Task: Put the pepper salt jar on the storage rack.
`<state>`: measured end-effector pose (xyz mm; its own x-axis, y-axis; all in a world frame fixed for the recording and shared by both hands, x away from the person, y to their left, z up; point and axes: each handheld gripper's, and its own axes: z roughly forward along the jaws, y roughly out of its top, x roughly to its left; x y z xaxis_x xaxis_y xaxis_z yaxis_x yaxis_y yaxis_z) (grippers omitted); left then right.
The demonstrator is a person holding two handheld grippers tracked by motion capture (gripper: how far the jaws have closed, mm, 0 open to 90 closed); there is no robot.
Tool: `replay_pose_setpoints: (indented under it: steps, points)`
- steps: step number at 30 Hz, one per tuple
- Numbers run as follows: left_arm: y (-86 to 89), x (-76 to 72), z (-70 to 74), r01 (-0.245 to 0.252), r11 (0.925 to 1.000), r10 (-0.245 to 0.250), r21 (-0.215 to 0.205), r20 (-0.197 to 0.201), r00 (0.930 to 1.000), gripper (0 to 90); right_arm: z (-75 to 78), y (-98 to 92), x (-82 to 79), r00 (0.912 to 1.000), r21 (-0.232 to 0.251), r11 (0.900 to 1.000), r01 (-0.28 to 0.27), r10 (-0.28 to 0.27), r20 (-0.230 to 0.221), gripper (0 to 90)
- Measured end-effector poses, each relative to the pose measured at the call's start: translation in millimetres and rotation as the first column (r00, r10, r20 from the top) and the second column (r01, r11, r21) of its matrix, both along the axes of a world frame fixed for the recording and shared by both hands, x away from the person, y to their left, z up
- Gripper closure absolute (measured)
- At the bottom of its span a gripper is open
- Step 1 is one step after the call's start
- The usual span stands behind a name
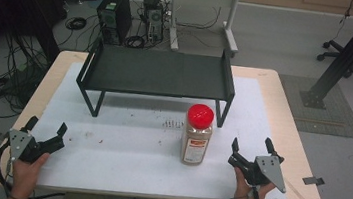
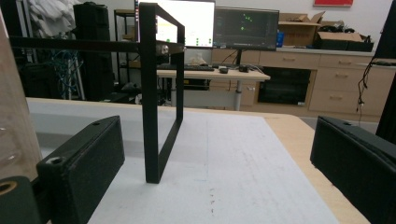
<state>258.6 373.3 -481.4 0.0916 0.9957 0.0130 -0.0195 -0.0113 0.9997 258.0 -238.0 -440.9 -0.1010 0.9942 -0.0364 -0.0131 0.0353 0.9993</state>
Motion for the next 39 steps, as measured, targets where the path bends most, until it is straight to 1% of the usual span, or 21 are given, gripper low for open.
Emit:
replay_pose_setpoints:
  steps: [4, 6, 8, 9, 10, 12, 13, 14, 16, 19, 20, 21, 25, 30, 33, 34, 35, 39]
  points:
    - [0.0, 0.0, 0.0, 0.0, 1.0, 0.0, 0.0, 0.0, 1.0, 2.4, 7.3, 3.9, -3.4, 0.9999, 0.017, 1.0, -0.017, 0.017, 0.004, 2.8]
    - [0.0, 0.0, 0.0, 0.0, 1.0, 0.0, 0.001, 0.0, 1.0, 2.4, 12.9, 7.3, -7.5, 0.9997, 0.011, 1.0, -0.022, 0.022, 0.006, 2.8]
    - [0.0, 0.0, 0.0, 0.0, 1.0, 0.0, 0.001, 0.0, 1.0, 2.4, 14.7, 8.4, -8.9, 0.9997, 0.013, 1.0, -0.024, 0.024, 0.008, 2.8]
    - [0.0, 0.0, 0.0, 0.0, 1.0, 0.0, 0.001, 0.0, 1.0, 2.5, 18.6, 10.3, -11.8, 0.9997, 0.006, 1.0, -0.023, 0.023, 0.009, 2.7]
    - [0.0, 0.0, 0.0, 0.0, 1.0, 0.0, 0.001, 0.0, 1.0, 2.5, 18.6, 10.3, -11.8, 0.9997, 0.006, 1.0, -0.023, 0.023, 0.009, 2.7]
    - [0.0, 0.0, 0.0, 0.0, 1.0, 0.0, 0.001, 0.0, 1.0, 2.4, 24.9, 14.2, -16.6, 0.9993, 0.019, 0.999, -0.031, 0.031, 0.02, 2.2]
    - [0.0, 0.0, 0.0, 0.0, 1.0, 0.0, 0.001, 0.0, 1.0, 2.4, 24.9, 14.2, -16.6, 0.9993, 0.019, 0.999, -0.031, 0.031, 0.02, 2.2]
    - [0.1, 0.0, 0.0, 0.001, 1.0, -0.001, 0.002, 0.0, 1.0, 2.4, 29.4, 17.4, -19.4, 0.9991, 0.02, 0.999, -0.038, 0.037, 0.021, 2.2]
    - [0.1, 0.0, 0.0, 0.0, 1.0, 0.0, 0.002, 0.0, 1.0, 2.4, 32.3, 19.8, -21.1, 0.9987, 0.024, 0.999, -0.045, 0.044, 0.023, 2.2]
    - [0.0, 0.0, 0.0, 0.0, 1.0, 0.0, 0.002, 0.0, 1.0, 2.4, 39.6, 25.7, -25.3, 0.9983, 0.018, 0.999, -0.052, 0.051, 0.03, 2.3]
    - [0.0, -0.1, 0.0, 0.0, 1.0, 0.0, 0.002, 0.001, 1.0, 2.4, 44.9, 29.6, -28.0, 0.9979, 0.028, 0.998, -0.058, 0.057, 0.032, 2.2]
    - [0.0, -0.1, 0.0, 0.0, 1.0, 0.0, 0.002, 0.001, 1.0, 2.4, 44.9, 29.6, -28.0, 0.9979, 0.028, 0.998, -0.058, 0.057, 0.032, 2.2]
    - [0.0, -0.1, 0.0, 0.0, 1.0, 0.0, 0.003, 0.001, 1.0, 2.5, 54.5, 36.1, -32.8, 0.9975, 0.041, 0.997, -0.061, 0.06, 0.038, 2.2]
    - [-0.1, -0.1, 0.0, 0.0, 1.0, 0.0, 0.003, 0.001, 1.0, 2.6, 64.3, 47.3, -40.1, 0.9977, 0.043, 0.997, -0.063, 0.062, 0.027, 2.3]
    - [-0.1, -0.1, 0.0, 0.0, 1.0, 0.0, 0.004, 0.002, 1.0, 2.6, 66.1, 51.7, -42.2, 0.9978, 0.045, 0.997, -0.065, 0.064, 0.017, 2.3]
    - [-0.1, -0.1, -0.1, 0.0, 1.0, 0.0, 0.003, 0.001, 1.0, 2.6, 67.5, 56.0, -43.9, 0.9977, 0.049, 0.996, -0.068, 0.068, 0.009, 2.3]
    - [-0.1, -0.1, -0.1, 0.0, 1.0, 0.0, 0.003, 0.001, 1.0, 2.6, 67.5, 56.0, -43.9, 0.9977, 0.049, 0.996, -0.068, 0.068, 0.009, 2.3]
    - [0.0, -0.1, 0.0, 0.0, 1.0, 0.0, 0.004, 0.001, 1.0, 2.7, 70.9, 65.9, -48.4, 0.9971, 0.045, 0.996, -0.076, 0.076, 0.008, 2.3]
